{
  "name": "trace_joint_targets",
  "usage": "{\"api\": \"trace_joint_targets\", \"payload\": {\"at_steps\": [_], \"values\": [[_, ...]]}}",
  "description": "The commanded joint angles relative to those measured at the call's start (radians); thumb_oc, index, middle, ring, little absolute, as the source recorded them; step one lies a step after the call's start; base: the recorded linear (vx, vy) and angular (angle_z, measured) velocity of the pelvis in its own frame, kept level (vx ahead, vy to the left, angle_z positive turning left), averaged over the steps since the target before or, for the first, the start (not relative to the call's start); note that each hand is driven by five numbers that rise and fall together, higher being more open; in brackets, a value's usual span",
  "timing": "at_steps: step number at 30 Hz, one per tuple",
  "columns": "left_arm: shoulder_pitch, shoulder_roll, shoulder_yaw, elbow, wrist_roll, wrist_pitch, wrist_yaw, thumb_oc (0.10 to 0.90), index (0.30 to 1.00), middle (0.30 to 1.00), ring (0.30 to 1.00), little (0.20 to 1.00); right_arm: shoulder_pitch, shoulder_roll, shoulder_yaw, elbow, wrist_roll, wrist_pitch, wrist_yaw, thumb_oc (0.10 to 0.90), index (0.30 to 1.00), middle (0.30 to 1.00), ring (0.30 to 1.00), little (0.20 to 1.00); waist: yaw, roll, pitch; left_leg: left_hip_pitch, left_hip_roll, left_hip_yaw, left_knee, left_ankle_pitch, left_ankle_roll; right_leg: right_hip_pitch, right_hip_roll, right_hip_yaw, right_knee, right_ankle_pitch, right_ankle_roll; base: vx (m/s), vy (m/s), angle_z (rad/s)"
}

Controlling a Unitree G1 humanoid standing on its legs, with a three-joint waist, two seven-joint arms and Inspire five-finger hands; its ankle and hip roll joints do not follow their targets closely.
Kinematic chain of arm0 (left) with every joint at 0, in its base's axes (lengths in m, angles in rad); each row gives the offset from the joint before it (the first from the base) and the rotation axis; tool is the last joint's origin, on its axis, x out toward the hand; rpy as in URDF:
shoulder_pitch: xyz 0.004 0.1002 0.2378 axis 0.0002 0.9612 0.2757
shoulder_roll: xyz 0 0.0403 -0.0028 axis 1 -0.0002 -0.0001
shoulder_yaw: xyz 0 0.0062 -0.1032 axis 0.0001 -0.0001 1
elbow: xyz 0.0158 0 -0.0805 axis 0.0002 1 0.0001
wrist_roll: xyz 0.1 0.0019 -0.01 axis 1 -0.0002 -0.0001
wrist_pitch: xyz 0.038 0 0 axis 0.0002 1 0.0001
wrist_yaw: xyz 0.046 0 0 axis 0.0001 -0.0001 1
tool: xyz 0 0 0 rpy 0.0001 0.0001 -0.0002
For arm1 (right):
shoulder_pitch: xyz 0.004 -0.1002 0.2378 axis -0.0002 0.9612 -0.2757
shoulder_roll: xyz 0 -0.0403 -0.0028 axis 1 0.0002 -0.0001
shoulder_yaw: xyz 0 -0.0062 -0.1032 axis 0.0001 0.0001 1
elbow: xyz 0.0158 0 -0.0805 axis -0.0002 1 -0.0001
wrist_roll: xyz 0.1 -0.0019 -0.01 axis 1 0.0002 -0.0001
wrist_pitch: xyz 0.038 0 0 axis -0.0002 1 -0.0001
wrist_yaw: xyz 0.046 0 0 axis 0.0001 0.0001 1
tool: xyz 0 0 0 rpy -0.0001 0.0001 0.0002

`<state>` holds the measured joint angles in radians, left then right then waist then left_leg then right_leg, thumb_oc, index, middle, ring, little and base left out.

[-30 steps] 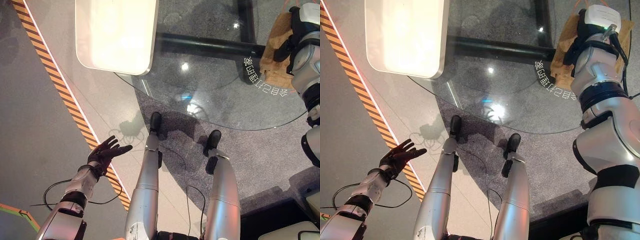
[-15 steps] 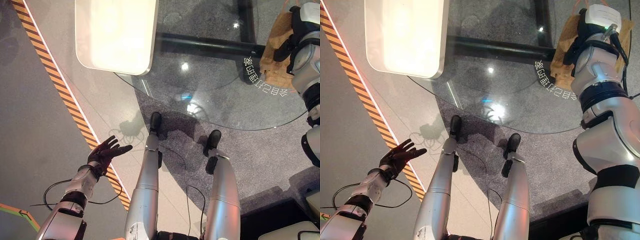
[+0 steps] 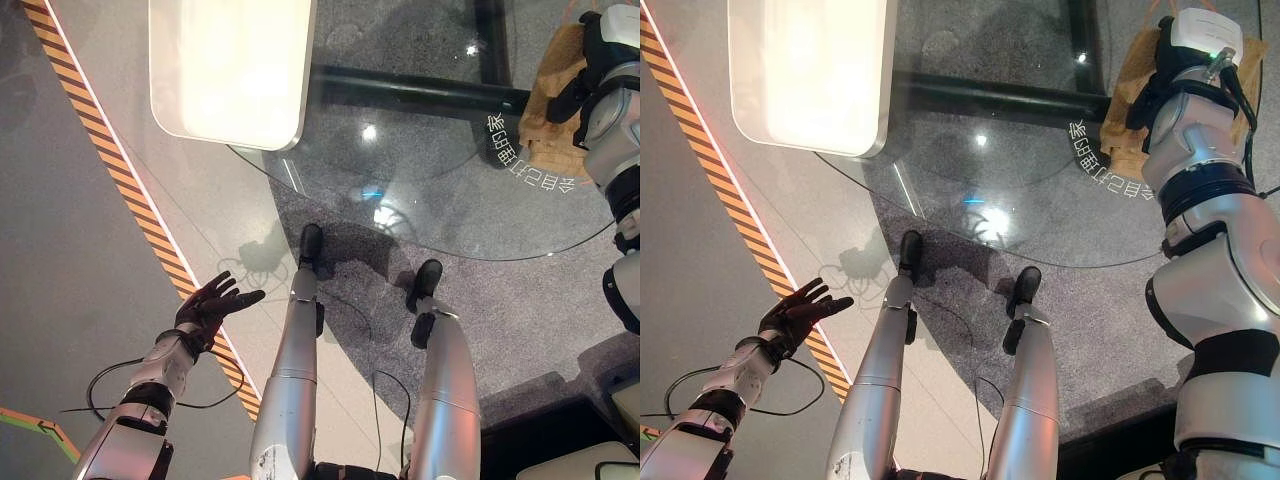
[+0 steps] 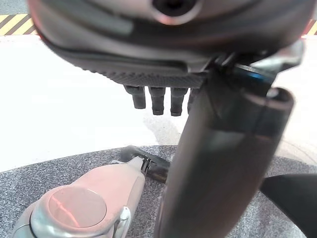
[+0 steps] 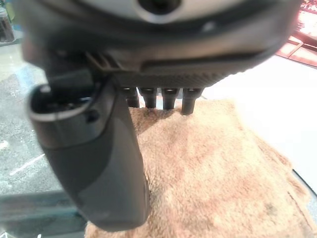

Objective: Wipe the table with a cloth and put it in the basket.

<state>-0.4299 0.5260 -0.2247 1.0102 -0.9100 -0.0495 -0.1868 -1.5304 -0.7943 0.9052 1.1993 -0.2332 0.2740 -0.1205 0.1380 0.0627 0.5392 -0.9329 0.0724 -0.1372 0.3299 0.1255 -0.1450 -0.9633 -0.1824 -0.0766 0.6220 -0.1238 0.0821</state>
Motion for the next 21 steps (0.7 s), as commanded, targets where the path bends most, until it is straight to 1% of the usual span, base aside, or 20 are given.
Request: {"api": "trace_joint_targets", "payload": {"at_steps": [1, 10, 21], "values": [[0.04, 0.048, 0.003, 0.037, -0.017, -0.012, -0.009, 0.8, 0.9, 0.9, 0.9, 0.9, -0.059, -0.122, 0.039, 0.039, 0.008, 0.045, -0.029, 0.1, 0.3, 0.3, 0.3, 0.2, -0.009, 0.021, -0.019, 0.002, -0.086, 0.085, 0.057, -0.099, 0.113, 0.019, 0.078, -0.094, -0.109, 0.061, -0.051, 0.0, 0.0, 0.0], [0.038, 0.053, 0.007, 0.032, -0.017, -0.005, -0.006, 0.8, 0.9, 0.9, 0.9, 0.9, -0.056, -0.123, 0.036, 0.037, 0.013, 0.038, -0.026, 0.1, 0.3, 0.3, 0.3, 0.2, -0.008, 0.019, -0.019, 0.003, -0.084, 0.085, 0.06, -0.103, 0.115, 0.021, 0.076, -0.097, -0.107, 0.06, -0.051, 0.0, 0.0, 0.0], [0.038, 0.058, 0.011, 0.034, -0.017, -0.003, -0.012, 0.8, 0.9, 0.9, 0.9, 0.9, -0.053, -0.124, 0.033, 0.032, 0.012, 0.044, -0.027, 0.1, 0.3, 0.3, 0.3, 0.2, -0.007, 0.017, -0.019, 0.0, -0.081, 0.086, 0.065, -0.103, 0.114, 0.019, 0.076, -0.1, -0.101, 0.058, -0.054, 0.0, 0.0, 0.0]]}}
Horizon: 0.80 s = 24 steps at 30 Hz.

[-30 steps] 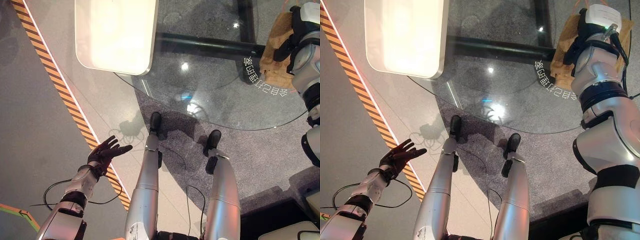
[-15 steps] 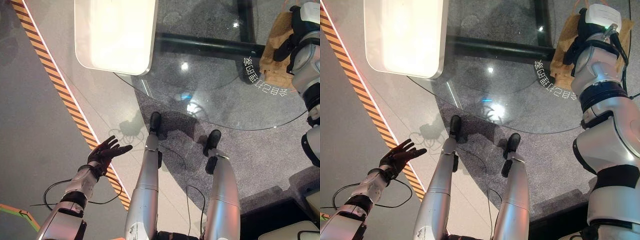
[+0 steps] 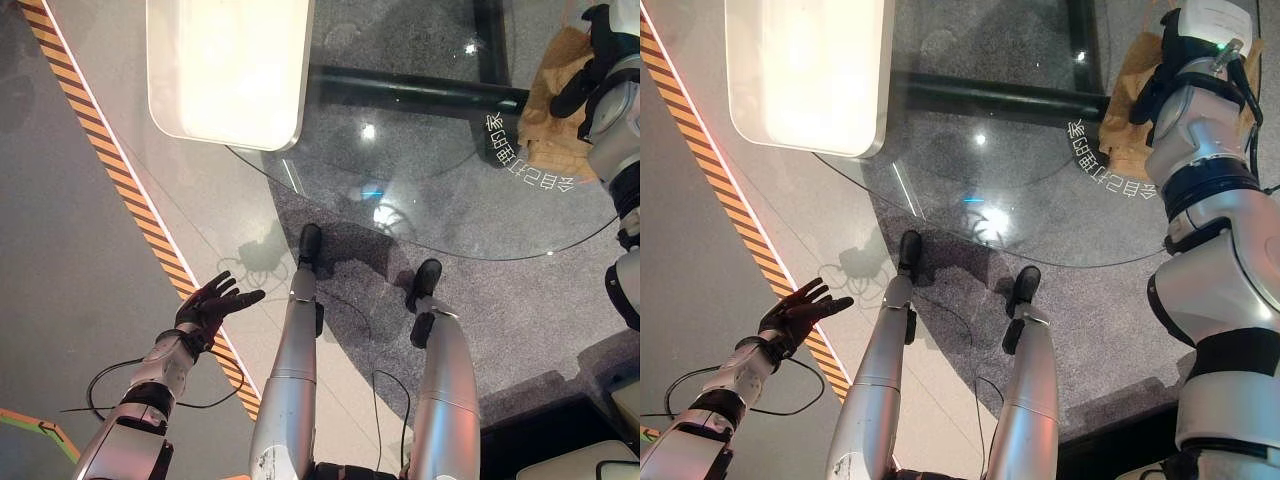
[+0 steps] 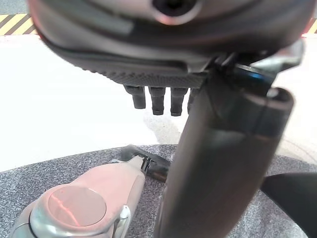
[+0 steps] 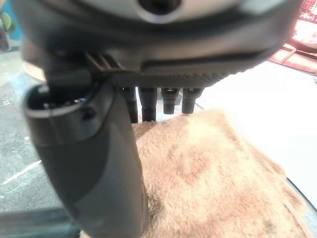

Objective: Wipe the table with a cloth and put it in the basket.

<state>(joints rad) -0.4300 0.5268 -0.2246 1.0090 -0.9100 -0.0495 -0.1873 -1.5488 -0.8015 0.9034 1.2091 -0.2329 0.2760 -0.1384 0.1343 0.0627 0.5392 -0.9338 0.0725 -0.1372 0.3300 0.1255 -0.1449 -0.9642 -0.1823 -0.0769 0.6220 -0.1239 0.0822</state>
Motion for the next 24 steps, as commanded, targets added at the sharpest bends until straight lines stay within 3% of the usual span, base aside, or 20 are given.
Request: {"api": "trace_joint_targets", "payload": {"at_steps": [1, 19, 24], "values": [[0.038, 0.057, 0.011, 0.035, -0.017, -0.003, -0.011, 0.8, 0.9, 0.9, 0.9, 0.9, -0.034, -0.117, 0.035, 0.022, 0.011, 0.042, -0.009, 0.1, 0.3, 0.3, 0.3, 0.2, -0.004, 0.017, -0.019, 0.001, -0.082, 0.086, 0.065, -0.103, 0.114, 0.02, 0.076, -0.099, -0.101, 0.058, -0.054, 0.0, 0.0, 0.0], [0.043, 0.052, 0.006, 0.026, -0.019, -0.006, -0.011, 0.8, 0.9, 0.9, 0.9, 0.9, -0.03, -0.114, 0.038, 0.018, -0.002, 0.036, -0.008, 0.1, 0.3, 0.3, 0.3, 0.2, -0.001, 0.017, -0.019, 0.002, -0.083, 0.085, 0.05, -0.096, 0.115, 0.021, 0.078, -0.103, -0.113, 0.064, -0.053, 0.0, 0.0, 0.0], [0.047, 0.047, -0.001, 0.017, -0.022, -0.011, -0.004, 0.8, 0.9, 0.9, 0.9, 0.9, -0.033, -0.107, 0.033, -0.013, 0.031, -0.032, -0.072, 0.1, 0.3, 0.3, 0.3, 0.2, -0.003, 0.017, -0.019, 0.005, -0.084, 0.087, 0.047, -0.097, 0.115, 0.024, 0.081, -0.102, -0.121, 0.067, -0.052, 0.0, 0.0, 0.0]]}}
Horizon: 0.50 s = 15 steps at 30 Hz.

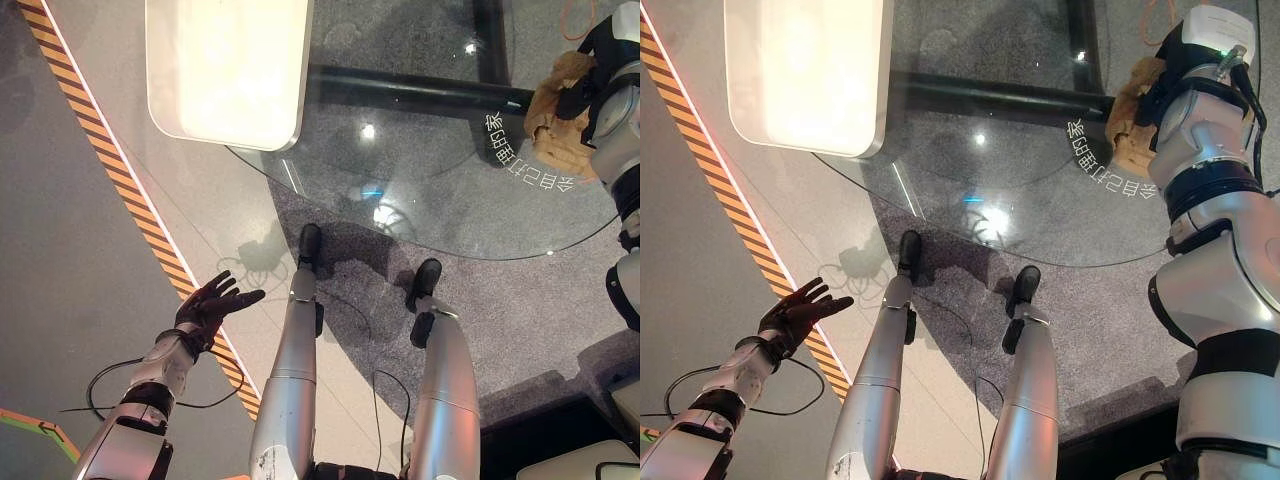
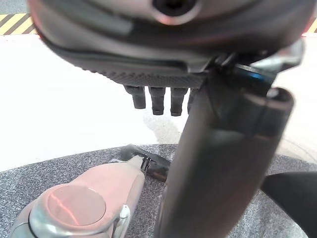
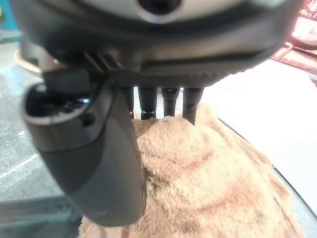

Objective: Wipe the table with a cloth and put it in the basket.

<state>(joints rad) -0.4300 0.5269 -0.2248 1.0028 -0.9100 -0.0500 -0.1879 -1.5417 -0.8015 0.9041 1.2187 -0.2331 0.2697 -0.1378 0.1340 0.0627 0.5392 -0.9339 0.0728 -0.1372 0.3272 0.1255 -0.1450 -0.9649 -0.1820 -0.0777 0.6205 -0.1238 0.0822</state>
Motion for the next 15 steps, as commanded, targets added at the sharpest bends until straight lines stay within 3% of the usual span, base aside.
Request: {"api": "trace_joint_targets", "payload": {"at_steps": [1, 15], "values": [[0.05, 0.043, 0.0, 0.021, -0.021, -0.013, -0.002, 0.8, 0.9, 0.9, 0.9, 0.9, -0.039, -0.105, 0.027, -0.037, 0.041, -0.031, -0.089, 0.1, 0.3, 0.3, 0.3, 0.2, -0.004, 0.017, -0.019, 0.006, -0.084, 0.088, 0.049, -0.097, 0.114, 0.025, 0.081, -0.101, -0.119, 0.066, -0.051, 0.0, 0.0, 0.0], [0.06, 0.005, -0.013, 0.009, -0.028, -0.039, 0.017, 0.8, 0.9, 0.9, 0.9, 0.9, -0.016, -0.059, -0.027, -0.191, 0.092, -0.1, -0.221, 0.1, 0.3, 0.3, 0.3, 0.2, -0.008, 0.024, -0.019, 0.008, -0.091, 0.094, 0.037, -0.094, 0.112, 0.025, 0.087, -0.1, -0.131, 0.064, -0.05, 0.0, 0.0, 0.0]]}}
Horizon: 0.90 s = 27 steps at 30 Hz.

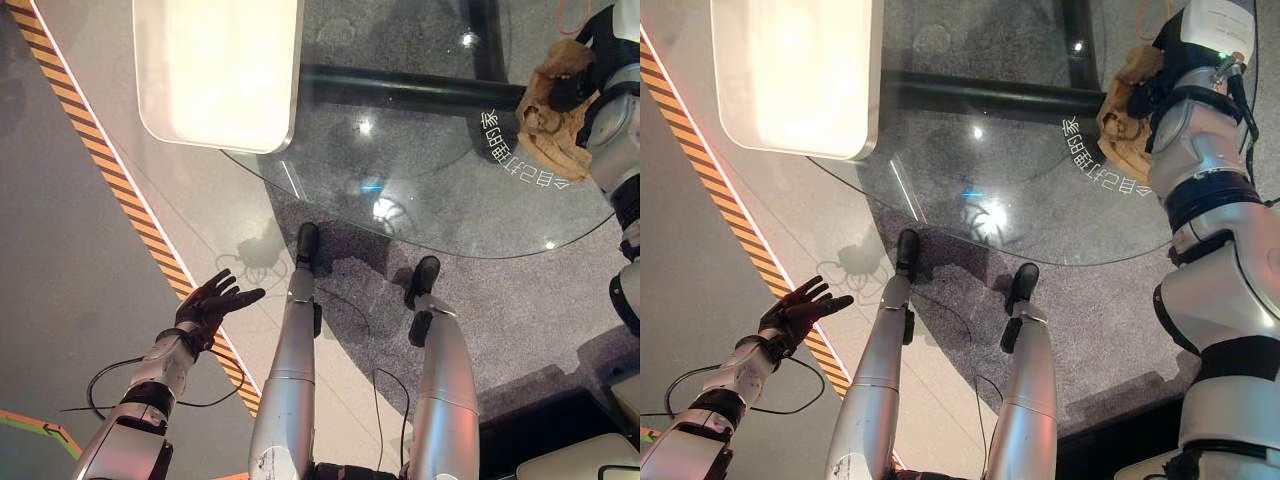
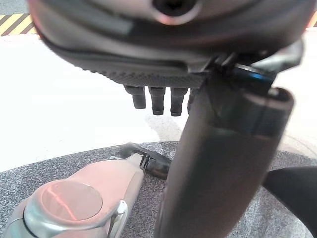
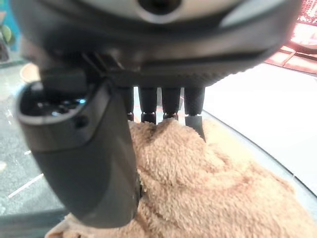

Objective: Wipe the table with a cloth and put it in the basket.

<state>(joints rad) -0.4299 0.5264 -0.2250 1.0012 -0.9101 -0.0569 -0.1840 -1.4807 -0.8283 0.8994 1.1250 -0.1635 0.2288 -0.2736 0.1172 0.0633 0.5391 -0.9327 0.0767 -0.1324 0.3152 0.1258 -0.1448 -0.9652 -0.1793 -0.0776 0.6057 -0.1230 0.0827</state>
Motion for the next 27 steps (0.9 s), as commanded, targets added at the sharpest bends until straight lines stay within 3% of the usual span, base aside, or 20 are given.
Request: {"api": "trace_joint_targets", "payload": {"at_steps": [1, 27], "values": [[0.062, 0.003, -0.015, 0.009, -0.028, -0.035, 0.013, 0.8, 0.9, 0.9, 0.9, 0.9, -0.076, -0.028, -0.022, -0.107, 0.023, -0.066, -0.091, 0.1, 0.3, 0.3, 0.3, 0.2, 0.009, 0.024, -0.019, 0.008, -0.095, 0.089, 0.048, -0.094, 0.112, 0.026, 0.084, -0.1, -0.116, 0.062, -0.051, 0.0, 0.0, 0.0], [0.071, -0.073, -0.034, -0.018, 0.0, -0.071, 0.036, 0.8, 0.9, 0.9, 0.9, 0.9, -0.032, 0.145, -0.082, -0.359, 0.052, -0.1, -0.156, 0.1, 0.3, 0.3, 0.3, 0.2, 0.024, 0.05, -0.019, 0.02, -0.111, 0.095, 0.03, -0.088, 0.11, 0.038, 0.084, -0.106, -0.138, 0.055, -0.055, 0.0, 0.0, 0.0]]}}
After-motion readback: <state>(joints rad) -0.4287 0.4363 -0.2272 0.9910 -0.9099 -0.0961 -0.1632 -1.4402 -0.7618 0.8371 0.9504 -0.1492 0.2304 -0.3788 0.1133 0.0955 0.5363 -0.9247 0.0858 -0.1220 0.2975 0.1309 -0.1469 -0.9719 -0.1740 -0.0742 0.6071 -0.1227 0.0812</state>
